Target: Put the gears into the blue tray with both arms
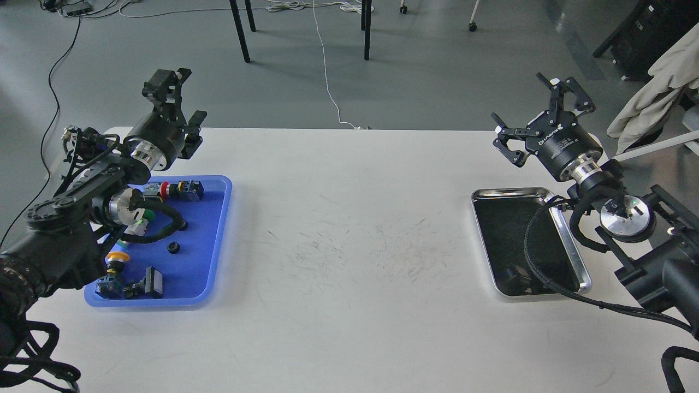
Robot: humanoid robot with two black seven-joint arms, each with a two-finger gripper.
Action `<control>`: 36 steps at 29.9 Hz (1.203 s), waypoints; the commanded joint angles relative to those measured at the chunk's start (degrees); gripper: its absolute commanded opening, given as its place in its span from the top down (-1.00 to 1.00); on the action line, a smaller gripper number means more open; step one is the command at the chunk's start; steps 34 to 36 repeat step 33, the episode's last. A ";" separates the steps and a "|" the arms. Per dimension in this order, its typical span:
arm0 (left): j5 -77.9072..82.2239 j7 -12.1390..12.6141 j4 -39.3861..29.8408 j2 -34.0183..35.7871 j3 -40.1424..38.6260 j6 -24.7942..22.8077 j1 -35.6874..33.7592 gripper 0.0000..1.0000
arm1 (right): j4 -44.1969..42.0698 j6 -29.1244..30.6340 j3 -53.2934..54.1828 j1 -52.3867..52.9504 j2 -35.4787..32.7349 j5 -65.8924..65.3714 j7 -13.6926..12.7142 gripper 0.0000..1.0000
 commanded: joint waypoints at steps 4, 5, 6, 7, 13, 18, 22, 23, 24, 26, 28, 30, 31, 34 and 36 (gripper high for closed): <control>-7.88 1.30 5.53 -2.06 -0.97 -2.76 -0.64 -0.93 | 0.05 -3.62 0.29 -0.28 -0.34 0.13 -0.65 -0.95; -8.58 1.30 5.53 -2.06 -0.97 -2.76 -0.64 -0.94 | 0.31 -4.15 0.30 -0.37 -0.34 0.22 -1.09 -0.95; -8.68 1.21 5.53 -2.06 -0.97 -2.76 -0.64 -0.95 | 0.57 -4.59 0.30 -0.45 -0.34 0.40 -1.88 -0.96; -8.77 1.21 5.53 -2.14 -0.88 -2.76 -0.64 -0.95 | 0.92 -4.68 0.30 -0.54 -0.34 0.75 -2.67 -0.96; -8.85 1.04 5.44 -2.23 -1.06 -2.76 -2.39 -0.96 | 3.83 -4.07 0.82 -2.30 -0.52 3.65 -5.04 -0.97; -8.85 1.48 5.44 -2.58 -0.97 -2.76 -4.59 -0.96 | 3.83 0.93 1.87 -4.23 -1.74 3.74 -5.31 -0.97; -8.94 4.98 5.44 -4.78 -1.06 -2.76 -5.82 -0.96 | 2.95 2.70 3.55 -5.73 -2.45 3.74 -5.31 -0.97; -8.94 5.43 5.44 -4.96 -1.06 -2.76 -5.82 -0.96 | 2.60 2.70 3.55 -5.73 -2.71 3.74 -5.31 -0.97; -9.03 5.52 5.44 -5.04 -1.06 -2.76 -5.82 -0.96 | 2.25 2.70 3.55 -5.73 -2.71 3.74 -5.23 -0.97; -9.21 5.52 5.44 -5.22 -1.06 -2.76 -5.82 -0.96 | 1.81 2.70 3.64 -5.73 -2.71 3.65 -4.79 -0.97; -9.29 5.17 5.44 -5.31 -1.06 -2.76 -5.82 -0.96 | 1.81 3.06 3.55 -5.73 -3.15 3.65 -4.79 -0.97; -9.38 4.73 5.44 -5.57 -1.14 -2.76 -5.82 -0.96 | 1.89 3.23 3.55 -5.73 -3.33 3.65 -4.70 -0.97; -9.38 4.55 5.44 -5.57 -1.14 -2.76 -5.82 -0.96 | 1.89 3.23 3.55 -5.73 -3.33 3.65 -4.61 -0.97; -9.64 4.38 5.44 -5.57 -1.06 -2.76 -5.82 -0.96 | 1.89 3.06 3.64 -5.73 -3.15 3.65 -4.52 -0.97; -9.64 4.38 5.44 -5.57 -1.06 -2.76 -5.82 -0.96 | 1.89 3.06 3.64 -5.73 -3.15 3.65 -4.52 -0.97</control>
